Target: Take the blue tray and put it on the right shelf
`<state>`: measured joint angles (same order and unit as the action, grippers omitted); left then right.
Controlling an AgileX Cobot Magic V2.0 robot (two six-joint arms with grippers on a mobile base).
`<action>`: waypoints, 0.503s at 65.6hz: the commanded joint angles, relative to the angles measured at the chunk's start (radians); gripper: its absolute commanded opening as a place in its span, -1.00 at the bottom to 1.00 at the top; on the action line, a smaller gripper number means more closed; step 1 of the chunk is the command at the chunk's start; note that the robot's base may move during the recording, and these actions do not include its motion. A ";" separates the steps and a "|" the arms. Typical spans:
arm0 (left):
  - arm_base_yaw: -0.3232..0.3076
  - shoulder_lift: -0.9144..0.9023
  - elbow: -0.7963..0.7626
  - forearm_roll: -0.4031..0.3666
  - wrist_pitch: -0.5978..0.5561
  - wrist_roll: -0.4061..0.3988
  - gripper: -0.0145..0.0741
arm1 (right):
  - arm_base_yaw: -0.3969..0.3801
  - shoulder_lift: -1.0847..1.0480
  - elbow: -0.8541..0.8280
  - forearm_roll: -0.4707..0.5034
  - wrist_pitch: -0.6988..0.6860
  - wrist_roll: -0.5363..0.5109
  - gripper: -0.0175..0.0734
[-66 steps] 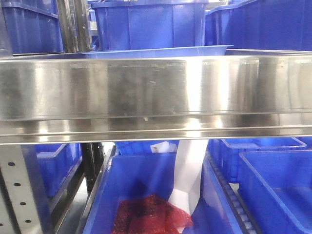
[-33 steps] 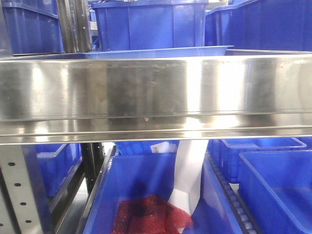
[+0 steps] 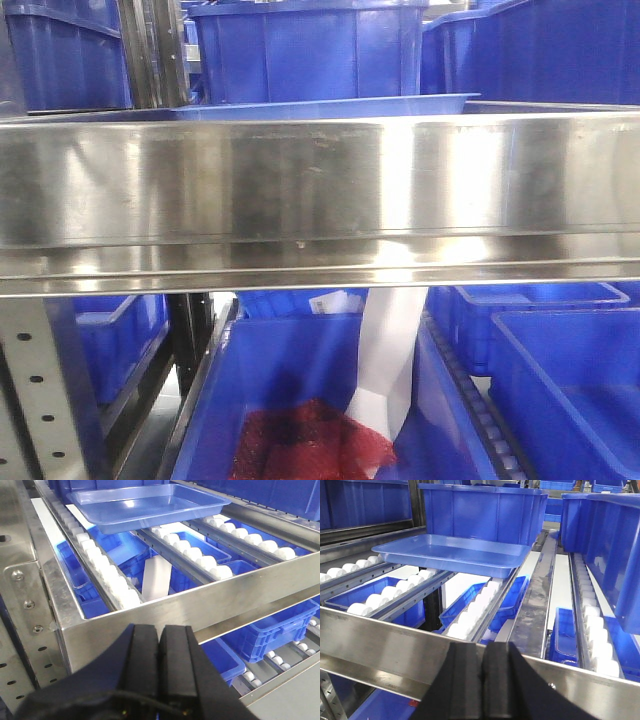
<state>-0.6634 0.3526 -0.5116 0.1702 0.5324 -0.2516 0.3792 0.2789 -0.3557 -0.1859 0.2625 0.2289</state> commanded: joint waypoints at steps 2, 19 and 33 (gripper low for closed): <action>-0.008 0.006 -0.028 -0.004 -0.087 -0.003 -0.78 | 0.002 0.006 -0.030 -0.015 -0.090 -0.012 -0.49; 0.206 -0.154 0.081 -0.282 -0.139 0.306 -0.78 | 0.002 0.006 -0.030 -0.015 -0.090 -0.012 -0.49; 0.477 -0.370 0.314 -0.336 -0.300 0.370 -0.78 | 0.002 0.006 -0.030 -0.015 -0.090 -0.012 -0.49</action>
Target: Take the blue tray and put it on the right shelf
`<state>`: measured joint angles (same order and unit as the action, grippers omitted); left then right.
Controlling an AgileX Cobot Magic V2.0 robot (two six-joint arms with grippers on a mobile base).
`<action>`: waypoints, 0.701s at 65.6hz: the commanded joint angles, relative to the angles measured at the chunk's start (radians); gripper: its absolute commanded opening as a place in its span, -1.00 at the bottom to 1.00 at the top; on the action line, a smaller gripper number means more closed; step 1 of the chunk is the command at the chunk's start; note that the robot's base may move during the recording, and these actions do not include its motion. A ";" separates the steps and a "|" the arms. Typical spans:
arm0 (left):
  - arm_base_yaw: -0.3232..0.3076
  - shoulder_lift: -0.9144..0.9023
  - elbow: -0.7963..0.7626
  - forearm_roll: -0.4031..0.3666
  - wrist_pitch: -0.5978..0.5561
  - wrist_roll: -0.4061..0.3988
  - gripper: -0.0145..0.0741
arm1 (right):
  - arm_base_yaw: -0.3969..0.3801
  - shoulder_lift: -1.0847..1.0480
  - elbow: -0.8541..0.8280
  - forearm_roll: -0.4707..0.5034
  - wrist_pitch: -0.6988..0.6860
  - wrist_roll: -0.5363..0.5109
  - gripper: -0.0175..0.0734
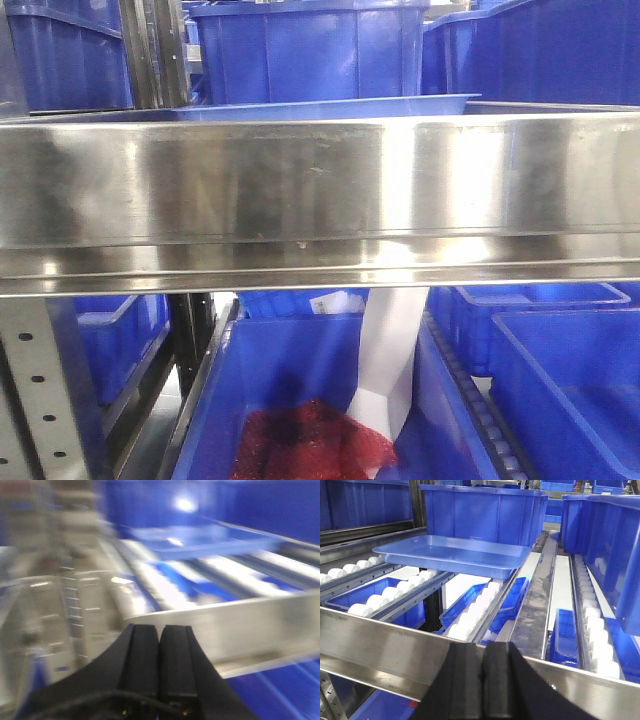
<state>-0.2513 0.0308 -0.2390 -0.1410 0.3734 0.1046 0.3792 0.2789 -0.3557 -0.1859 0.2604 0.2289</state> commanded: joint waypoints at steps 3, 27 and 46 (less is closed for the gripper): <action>0.095 -0.058 0.091 -0.025 -0.181 0.013 -0.78 | 0.002 0.006 -0.030 -0.015 -0.088 -0.012 -0.49; 0.180 -0.053 0.298 -0.015 -0.356 0.010 -0.78 | 0.002 0.006 -0.030 -0.015 -0.088 -0.012 -0.49; 0.194 -0.053 0.298 -0.015 -0.379 0.010 -0.78 | 0.002 0.006 -0.030 -0.015 -0.088 -0.012 -0.49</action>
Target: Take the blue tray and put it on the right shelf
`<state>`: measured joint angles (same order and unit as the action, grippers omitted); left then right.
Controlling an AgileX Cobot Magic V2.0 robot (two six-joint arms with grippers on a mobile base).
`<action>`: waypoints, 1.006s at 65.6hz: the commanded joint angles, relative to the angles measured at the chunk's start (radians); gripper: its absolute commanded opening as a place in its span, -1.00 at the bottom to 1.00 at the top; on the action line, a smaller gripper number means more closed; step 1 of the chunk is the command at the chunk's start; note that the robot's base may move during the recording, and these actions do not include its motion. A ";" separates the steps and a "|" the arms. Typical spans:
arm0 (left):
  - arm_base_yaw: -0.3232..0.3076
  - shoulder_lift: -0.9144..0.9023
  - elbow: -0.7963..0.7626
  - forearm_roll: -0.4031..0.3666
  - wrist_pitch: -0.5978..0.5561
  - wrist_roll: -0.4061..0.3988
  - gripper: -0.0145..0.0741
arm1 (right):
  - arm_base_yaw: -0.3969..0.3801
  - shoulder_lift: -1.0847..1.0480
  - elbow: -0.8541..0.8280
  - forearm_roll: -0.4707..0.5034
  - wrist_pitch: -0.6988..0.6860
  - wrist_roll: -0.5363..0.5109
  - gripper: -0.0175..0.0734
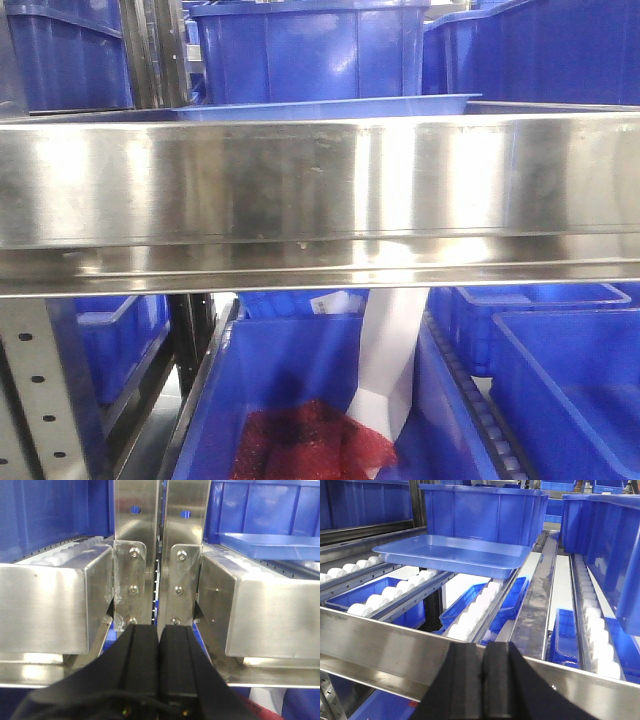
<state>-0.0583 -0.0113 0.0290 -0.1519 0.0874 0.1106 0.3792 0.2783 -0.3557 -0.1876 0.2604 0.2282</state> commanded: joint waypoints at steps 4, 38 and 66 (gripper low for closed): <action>0.001 -0.011 0.030 -0.004 -0.093 0.004 -0.78 | 0.002 0.007 -0.030 -0.013 -0.088 -0.011 -0.49; 0.001 -0.011 0.030 -0.004 -0.093 0.004 -0.78 | 0.001 0.007 -0.030 -0.016 -0.089 -0.011 -0.49; 0.001 -0.011 0.030 -0.004 -0.093 0.004 -0.78 | -0.339 -0.116 0.200 0.216 -0.305 -0.198 -0.49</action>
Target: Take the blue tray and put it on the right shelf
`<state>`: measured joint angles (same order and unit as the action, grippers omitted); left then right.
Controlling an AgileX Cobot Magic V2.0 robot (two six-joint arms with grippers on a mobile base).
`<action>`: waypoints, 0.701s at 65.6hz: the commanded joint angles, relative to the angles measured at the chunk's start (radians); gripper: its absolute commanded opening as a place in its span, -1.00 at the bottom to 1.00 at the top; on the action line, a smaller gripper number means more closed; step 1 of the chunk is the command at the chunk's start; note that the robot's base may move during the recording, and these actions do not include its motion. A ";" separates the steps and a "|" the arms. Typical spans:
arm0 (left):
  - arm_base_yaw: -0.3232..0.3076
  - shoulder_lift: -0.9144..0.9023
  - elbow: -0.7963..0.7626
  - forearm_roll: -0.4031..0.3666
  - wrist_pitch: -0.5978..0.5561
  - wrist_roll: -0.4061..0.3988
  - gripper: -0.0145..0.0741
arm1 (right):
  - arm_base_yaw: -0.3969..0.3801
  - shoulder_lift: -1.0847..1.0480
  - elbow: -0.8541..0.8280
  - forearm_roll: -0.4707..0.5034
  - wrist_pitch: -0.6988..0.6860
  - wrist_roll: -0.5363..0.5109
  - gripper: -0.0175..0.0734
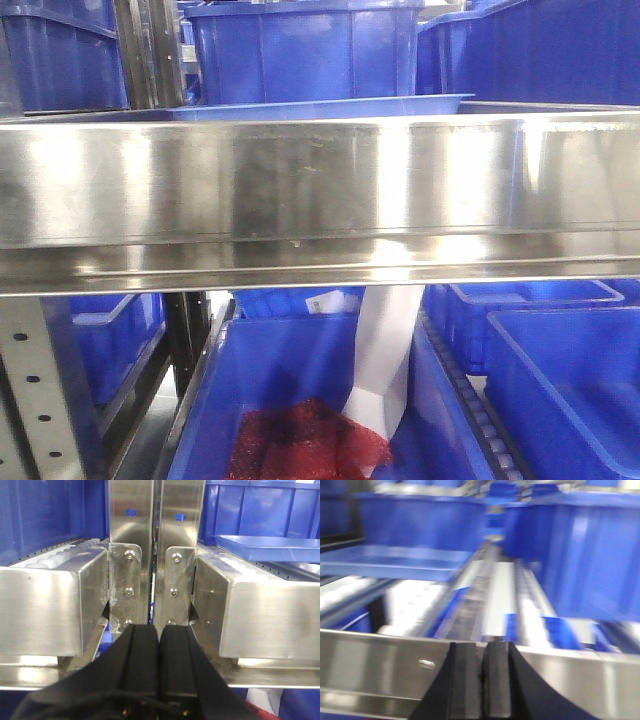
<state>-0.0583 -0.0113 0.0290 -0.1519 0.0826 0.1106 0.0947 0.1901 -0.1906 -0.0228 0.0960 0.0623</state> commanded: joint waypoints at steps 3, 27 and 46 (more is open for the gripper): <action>0.001 -0.011 0.030 -0.004 -0.088 0.004 -0.78 | -0.079 -0.058 0.086 0.065 -0.178 -0.032 -0.49; 0.001 -0.011 0.030 -0.004 -0.088 0.004 -0.78 | -0.105 -0.220 0.197 0.064 -0.174 -0.032 -0.49; 0.001 -0.011 0.030 -0.004 -0.088 0.004 -0.78 | -0.105 -0.220 0.197 0.064 -0.170 -0.032 -0.49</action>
<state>-0.0583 -0.0113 0.0290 -0.1519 0.0808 0.1106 -0.0049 -0.0103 0.0293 0.0391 0.0000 0.0431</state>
